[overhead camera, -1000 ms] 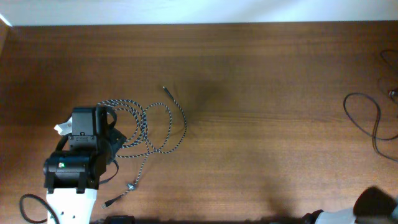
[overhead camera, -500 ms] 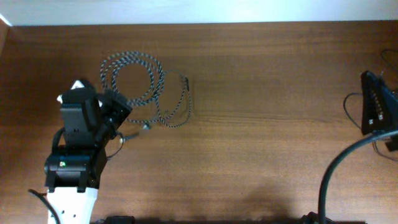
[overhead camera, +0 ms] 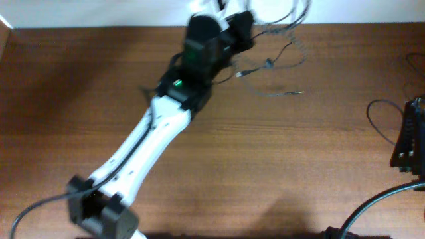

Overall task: Untangle cables
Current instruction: 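Carry the braided cable with the left gripper to the upper right corner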

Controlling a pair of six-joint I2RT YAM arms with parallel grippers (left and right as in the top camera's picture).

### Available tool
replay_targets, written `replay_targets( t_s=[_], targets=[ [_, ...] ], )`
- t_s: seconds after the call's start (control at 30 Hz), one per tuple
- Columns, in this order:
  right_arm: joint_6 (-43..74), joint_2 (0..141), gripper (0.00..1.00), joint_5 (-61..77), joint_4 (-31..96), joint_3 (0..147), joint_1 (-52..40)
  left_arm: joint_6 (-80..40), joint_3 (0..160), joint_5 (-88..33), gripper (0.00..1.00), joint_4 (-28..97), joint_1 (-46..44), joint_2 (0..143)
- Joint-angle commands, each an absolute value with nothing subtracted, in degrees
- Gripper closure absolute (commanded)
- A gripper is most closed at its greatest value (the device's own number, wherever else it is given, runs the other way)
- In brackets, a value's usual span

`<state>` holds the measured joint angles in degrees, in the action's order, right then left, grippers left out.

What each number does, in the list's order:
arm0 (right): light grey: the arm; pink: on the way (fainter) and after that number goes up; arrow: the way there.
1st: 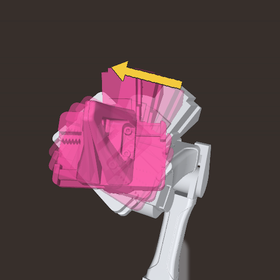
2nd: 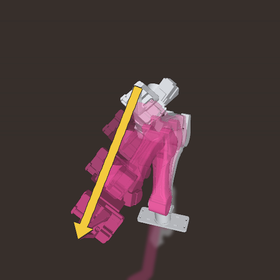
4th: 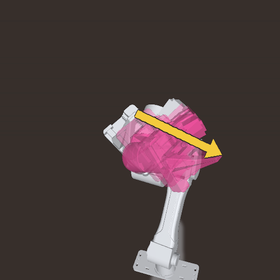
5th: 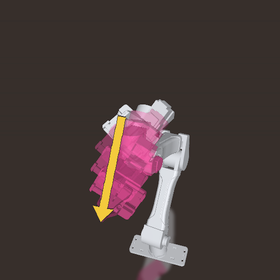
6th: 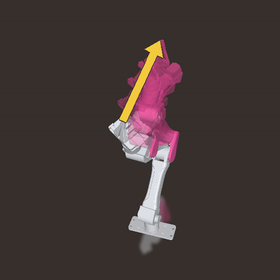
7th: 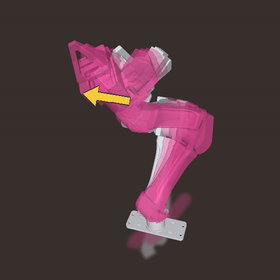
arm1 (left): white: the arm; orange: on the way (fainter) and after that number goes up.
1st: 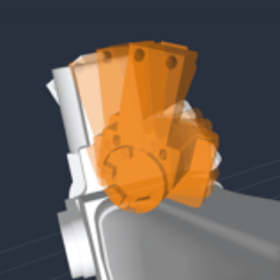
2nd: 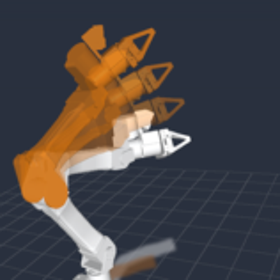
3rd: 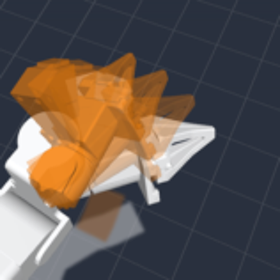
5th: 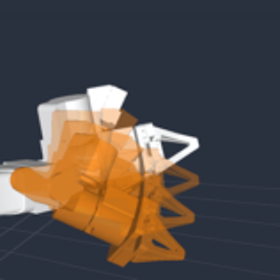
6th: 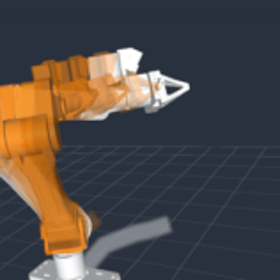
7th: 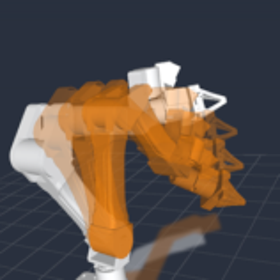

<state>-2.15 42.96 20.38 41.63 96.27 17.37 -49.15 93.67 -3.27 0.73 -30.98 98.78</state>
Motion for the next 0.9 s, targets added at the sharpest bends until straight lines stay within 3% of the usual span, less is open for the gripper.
replay_targets(
  t_s=[0.0, 0.1, 0.2, 0.43, 0.47, 0.5, 0.53, 0.57, 0.63, 0.67, 0.87],
  targets=[
    [-2.6, 42.8, 0.01, 14.2, 41.6, 95.9, 16.8, -47.0, 113.8, -1.7, 1.0, 0.4, -35.8, 113.4],
    [-2.6, 42.8, 0.01, 13.5, 41.8, 95.9, 14.3, -46.6, 131.3, 0.5, 0.97, -2.8, -40.5, 130.4],
    [-2.6, 42.8, 0.01, 13.2, 41.3, 95.0, 12.7, -51.6, 132.2, 0.6, 0.95, -15.2, -44.0, 140.2],
    [-2.6, 42.8, 0.01, 13.2, 40.9, 93.6, 10.5, -55.2, 132.2, 3.4, 0.82, -12.3, -48.9, 151.2],
    [-2.6, 42.8, 0.01, 13.2, 40.8, 93.6, 10.5, -55.2, 132.2, 3.8, 0.63, -8.2, -49.0, 151.2],
    [-2.6, 42.8, 0.01, 13.2, 40.8, 93.6, 10.5, -55.2, 132.2, 3.7, 0.37, -6.7, -49.0, 151.2],
    [-2.6, 42.8, 0.01, 13.2, 40.7, 93.6, 10.5, -55.0, 132.2, 3.4, 0.22, -5.2, -48.9, 151.2],
    [-2.6, 42.8, 0.01, 13.2, 40.8, 93.6, 10.5, -50.6, 132.2, -1.4, 0.01, -5.5, -48.6, 151.1],
    [-2.6, 42.8, 0.01, 13.2, 40.7, 93.6, 10.5, -45.9, 132.2, -9.3, 0.01, -2.1, -47.1, 150.5],
    [-2.6, 42.8, 0.01, 13.2, 40.7, 93.6, 10.5, -43.1, 132.2, -10.3, 0.01, 5.3, -45.1, 148.7],
    [-2.6, 42.8, 0.01, 13.3, 40.1, 93.6, 10.5, -21.5, 132.3, -7.8, 0.01, 30.9, -32.9, 131.9]
  ],
)
